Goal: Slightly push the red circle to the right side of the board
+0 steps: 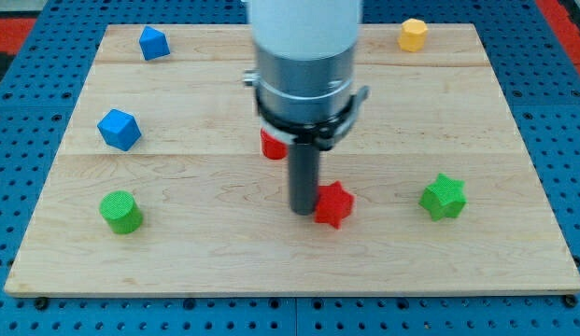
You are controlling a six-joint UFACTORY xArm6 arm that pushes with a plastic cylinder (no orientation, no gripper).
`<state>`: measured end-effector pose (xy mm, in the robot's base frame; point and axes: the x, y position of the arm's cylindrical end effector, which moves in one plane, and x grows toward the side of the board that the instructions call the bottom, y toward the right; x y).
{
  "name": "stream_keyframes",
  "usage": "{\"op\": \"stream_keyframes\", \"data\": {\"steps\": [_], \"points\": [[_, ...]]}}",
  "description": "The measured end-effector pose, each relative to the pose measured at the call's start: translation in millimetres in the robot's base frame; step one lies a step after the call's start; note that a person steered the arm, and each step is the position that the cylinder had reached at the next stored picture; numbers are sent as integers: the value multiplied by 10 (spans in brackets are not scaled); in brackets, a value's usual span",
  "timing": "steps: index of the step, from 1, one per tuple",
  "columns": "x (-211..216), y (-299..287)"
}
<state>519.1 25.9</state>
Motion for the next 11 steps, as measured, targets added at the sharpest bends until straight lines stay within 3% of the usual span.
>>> {"op": "stream_keyframes", "data": {"steps": [2, 4, 9, 11], "points": [[16, 665], [-36, 246], [-908, -873], [-958, -353]]}}
